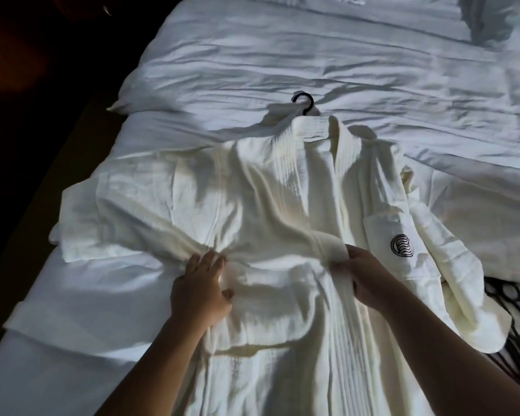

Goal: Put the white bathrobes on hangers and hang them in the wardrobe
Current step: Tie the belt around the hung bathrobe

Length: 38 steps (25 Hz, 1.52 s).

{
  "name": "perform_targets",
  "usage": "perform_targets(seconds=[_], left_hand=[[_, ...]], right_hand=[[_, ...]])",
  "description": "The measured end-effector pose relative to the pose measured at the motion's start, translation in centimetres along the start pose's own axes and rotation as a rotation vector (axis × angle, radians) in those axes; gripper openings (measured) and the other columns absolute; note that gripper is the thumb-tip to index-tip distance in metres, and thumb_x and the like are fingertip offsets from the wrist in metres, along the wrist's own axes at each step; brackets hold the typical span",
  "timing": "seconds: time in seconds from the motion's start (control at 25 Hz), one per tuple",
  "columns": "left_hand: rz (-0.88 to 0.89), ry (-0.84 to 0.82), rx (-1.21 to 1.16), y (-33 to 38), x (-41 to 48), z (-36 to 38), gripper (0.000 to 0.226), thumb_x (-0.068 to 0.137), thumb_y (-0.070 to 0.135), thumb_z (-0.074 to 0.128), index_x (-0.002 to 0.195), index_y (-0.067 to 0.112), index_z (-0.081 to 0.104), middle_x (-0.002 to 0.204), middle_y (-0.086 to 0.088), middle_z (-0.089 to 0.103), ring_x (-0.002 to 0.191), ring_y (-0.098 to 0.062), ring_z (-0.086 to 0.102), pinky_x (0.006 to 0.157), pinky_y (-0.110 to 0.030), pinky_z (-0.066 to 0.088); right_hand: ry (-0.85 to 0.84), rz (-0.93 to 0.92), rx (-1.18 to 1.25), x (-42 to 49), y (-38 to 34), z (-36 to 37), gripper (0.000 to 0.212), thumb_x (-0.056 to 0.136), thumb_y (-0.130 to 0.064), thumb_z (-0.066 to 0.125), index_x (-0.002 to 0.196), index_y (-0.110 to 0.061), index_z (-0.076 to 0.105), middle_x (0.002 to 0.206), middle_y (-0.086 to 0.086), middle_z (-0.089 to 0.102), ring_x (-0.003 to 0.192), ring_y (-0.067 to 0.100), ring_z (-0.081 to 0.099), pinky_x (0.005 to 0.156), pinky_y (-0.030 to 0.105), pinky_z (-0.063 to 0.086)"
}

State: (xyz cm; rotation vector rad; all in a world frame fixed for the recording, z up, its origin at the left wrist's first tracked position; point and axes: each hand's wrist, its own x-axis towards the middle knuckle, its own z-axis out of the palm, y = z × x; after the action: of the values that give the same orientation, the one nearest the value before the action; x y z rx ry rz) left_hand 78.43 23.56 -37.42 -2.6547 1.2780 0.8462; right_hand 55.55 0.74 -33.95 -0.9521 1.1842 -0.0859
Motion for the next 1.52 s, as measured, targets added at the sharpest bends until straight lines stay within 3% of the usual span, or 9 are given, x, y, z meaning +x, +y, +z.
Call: perform_targets(seconds=[0.16,0.28,0.48,0.64,0.8,0.96,1.16,1.36,1.52], left_hand=[[-0.033,0.075,0.096,0.8,2.2,-3.8,0.040,0.084,0.047,0.048,0.120,0.034,0.062,0.124,0.009,0.067,0.119,-0.019,0.060,0.094,-0.038,0.047],[0.052,0.352,-0.226,1.0,6.6,-6.4,0.025,0.089,0.038,0.053,0.104,0.029,0.071,0.103,0.009,0.074,0.101,-0.020,0.068,0.087,-0.035,0.052],[0.153,0.718,-0.310,-1.0,19.5,-8.9,0.047,0.087,0.044,0.051,0.122,0.016,0.066,0.120,-0.006,0.068,0.113,-0.032,0.060,0.096,-0.042,0.051],[0.188,0.821,-0.368,-4.1,25.6,-5.4,0.063,0.093,0.044,0.049,0.142,0.006,0.053,0.139,-0.016,0.059,0.130,-0.035,0.054,0.113,-0.044,0.042],[0.212,0.950,-0.395,-4.8,26.4,-2.9,0.057,0.100,0.035,0.046,0.146,0.002,0.050,0.143,-0.018,0.058,0.131,-0.034,0.055,0.113,-0.046,0.042],[0.212,0.958,-0.386,-4.7,26.6,-3.1,0.055,0.100,0.033,0.042,0.144,0.003,0.052,0.141,-0.016,0.060,0.129,-0.034,0.056,0.112,-0.044,0.042],[0.239,0.935,-0.446,-4.4,26.5,-3.3,0.050,0.102,0.030,0.036,0.145,0.008,0.051,0.144,-0.008,0.058,0.132,-0.029,0.053,0.113,-0.041,0.041],[0.228,0.951,-0.432,-4.6,26.8,-3.0,0.050,0.104,0.029,0.034,0.146,0.008,0.050,0.145,-0.009,0.057,0.133,-0.029,0.053,0.112,-0.044,0.042],[0.211,0.952,-0.422,-4.4,26.8,-3.0,0.049,0.104,0.028,0.033,0.147,0.010,0.050,0.144,-0.008,0.057,0.133,-0.027,0.053,0.113,-0.041,0.041]], right_hand=[[-0.227,0.064,0.017,2.8,-3.1,1.0,0.021,0.095,-0.001,0.053,0.102,-0.003,0.074,0.091,0.005,0.078,0.082,0.015,0.074,0.079,0.028,0.059],[-0.221,0.164,-0.124,5.4,-4.5,2.3,0.037,0.085,-0.023,0.081,0.113,-0.001,0.074,0.112,0.017,0.072,0.102,0.032,0.067,0.104,0.058,0.050],[-0.066,-0.108,0.140,9.3,-6.4,3.8,0.039,0.077,0.015,0.038,0.099,0.007,0.069,0.079,0.025,0.065,0.061,0.034,0.064,0.056,0.034,0.056],[-0.165,-0.016,0.103,12.3,-7.6,4.3,0.027,0.081,-0.009,0.070,0.102,0.007,0.076,0.094,0.025,0.073,0.083,0.037,0.070,0.085,0.045,0.056],[-0.118,-0.256,0.105,14.7,-9.0,4.1,0.033,0.068,0.001,0.062,0.099,0.005,0.074,0.095,0.029,0.071,0.078,0.039,0.070,0.073,0.045,0.060],[-0.239,-0.101,0.066,17.0,-11.3,4.6,0.021,0.086,-0.013,0.067,0.101,-0.004,0.078,0.099,0.022,0.073,0.087,0.034,0.071,0.086,0.044,0.055],[-0.017,-0.322,0.181,20.3,-14.3,5.7,0.044,0.077,0.018,0.040,0.084,-0.007,0.076,0.074,0.013,0.069,0.066,0.030,0.062,0.053,0.028,0.055],[-0.052,-0.196,-0.018,21.0,-16.0,6.9,0.012,0.089,-0.010,0.071,0.093,0.001,0.074,0.089,0.017,0.075,0.076,0.028,0.072,0.069,0.032,0.058],[0.309,-0.354,-0.214,23.0,-17.5,8.1,0.008,0.071,-0.005,0.070,0.075,-0.011,0.075,0.070,0.010,0.067,0.070,0.028,0.064,0.065,0.039,0.051]])
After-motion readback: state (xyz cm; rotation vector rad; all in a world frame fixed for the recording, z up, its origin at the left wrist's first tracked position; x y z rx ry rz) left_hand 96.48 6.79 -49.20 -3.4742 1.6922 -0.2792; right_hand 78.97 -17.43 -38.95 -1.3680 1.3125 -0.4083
